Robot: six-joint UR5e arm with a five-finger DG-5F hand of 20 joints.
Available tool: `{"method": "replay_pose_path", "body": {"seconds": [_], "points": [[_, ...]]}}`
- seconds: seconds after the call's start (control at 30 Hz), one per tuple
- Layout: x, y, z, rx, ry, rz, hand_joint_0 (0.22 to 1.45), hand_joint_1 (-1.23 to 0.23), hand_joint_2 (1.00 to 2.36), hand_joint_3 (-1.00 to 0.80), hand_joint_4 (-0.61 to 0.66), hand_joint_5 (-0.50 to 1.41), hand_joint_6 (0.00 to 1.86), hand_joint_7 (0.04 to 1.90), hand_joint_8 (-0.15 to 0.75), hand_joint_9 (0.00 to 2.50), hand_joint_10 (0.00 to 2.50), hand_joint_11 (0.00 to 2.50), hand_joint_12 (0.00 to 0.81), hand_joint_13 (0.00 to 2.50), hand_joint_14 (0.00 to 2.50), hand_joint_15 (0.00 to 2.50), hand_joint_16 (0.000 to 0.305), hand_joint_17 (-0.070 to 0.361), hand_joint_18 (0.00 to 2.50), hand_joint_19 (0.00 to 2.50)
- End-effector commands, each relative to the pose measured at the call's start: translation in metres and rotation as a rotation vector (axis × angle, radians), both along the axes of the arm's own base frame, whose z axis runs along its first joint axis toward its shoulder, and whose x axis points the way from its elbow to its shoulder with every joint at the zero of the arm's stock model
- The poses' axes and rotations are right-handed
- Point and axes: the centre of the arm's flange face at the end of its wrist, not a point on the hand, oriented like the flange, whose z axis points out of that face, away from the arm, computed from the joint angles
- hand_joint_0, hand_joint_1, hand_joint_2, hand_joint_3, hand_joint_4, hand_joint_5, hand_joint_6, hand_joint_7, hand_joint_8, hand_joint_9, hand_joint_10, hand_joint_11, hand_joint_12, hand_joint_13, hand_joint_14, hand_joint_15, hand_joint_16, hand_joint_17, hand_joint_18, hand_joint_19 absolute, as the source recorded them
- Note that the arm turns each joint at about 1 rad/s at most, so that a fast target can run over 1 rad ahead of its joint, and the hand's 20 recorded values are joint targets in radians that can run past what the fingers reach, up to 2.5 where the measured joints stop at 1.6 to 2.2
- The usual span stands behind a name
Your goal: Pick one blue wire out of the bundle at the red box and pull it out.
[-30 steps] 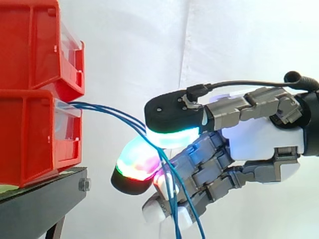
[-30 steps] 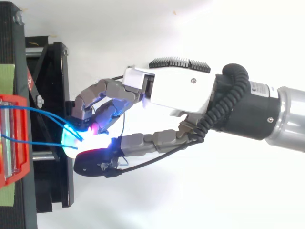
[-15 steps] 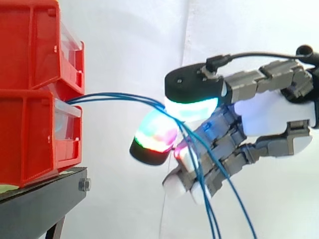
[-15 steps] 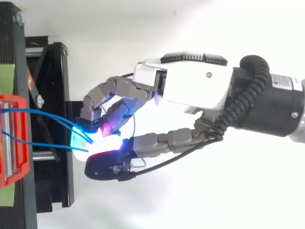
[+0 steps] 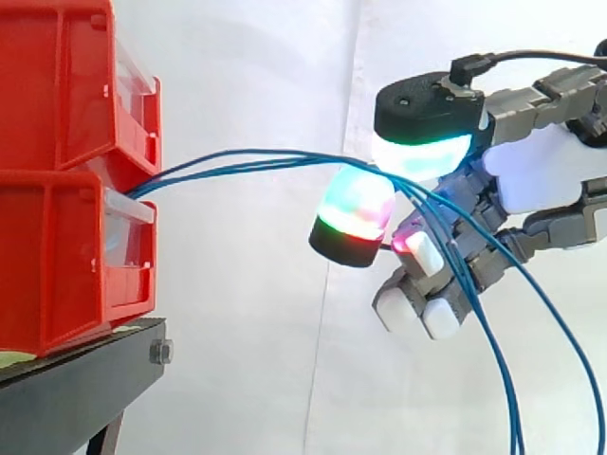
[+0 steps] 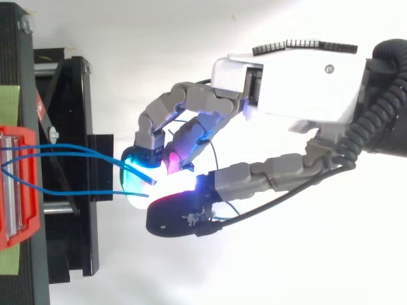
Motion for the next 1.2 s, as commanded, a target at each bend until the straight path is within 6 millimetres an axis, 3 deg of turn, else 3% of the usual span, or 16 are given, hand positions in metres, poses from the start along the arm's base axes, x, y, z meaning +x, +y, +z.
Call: {"method": "replay_pose_path", "body": {"seconds": [0.0,0.27,0.63,0.9,1.17], "points": [[-0.0023,-0.0021,0.0069,0.003,-0.006,0.003,0.69,-0.82,1.02,-0.19,0.0,-0.2,0.94,0.81,0.334,0.9,0.01,0.75,0.403,0.74,0.01,0.38,0.049,0.11,0.7,0.5],[-0.0073,-0.0074,0.0112,0.027,0.008,0.01,0.69,-0.86,1.01,-0.33,0.09,-0.2,0.93,0.76,0.333,0.87,0.01,0.75,0.401,0.74,0.01,0.38,0.049,0.111,0.72,0.49],[-0.0078,-0.0049,0.0105,0.072,0.011,0.038,0.68,-0.86,1.0,-0.45,0.16,-0.2,0.93,0.81,0.331,0.88,0.01,0.75,0.402,0.75,0.01,0.38,0.049,0.111,0.73,0.5],[-0.0079,-0.0041,0.0103,0.085,0.012,0.044,0.57,-0.72,1.0,-0.49,0.19,-0.18,0.91,0.85,0.356,0.93,0.01,0.74,0.418,0.75,0.01,0.41,0.051,0.114,0.72,0.54],[-0.0085,-0.0041,0.0094,0.085,0.017,0.044,0.57,-0.51,1.01,-0.42,0.18,-0.16,0.9,0.88,0.354,0.97,0.01,0.73,0.416,0.76,0.01,0.41,0.05,0.113,0.7,0.58]]}}
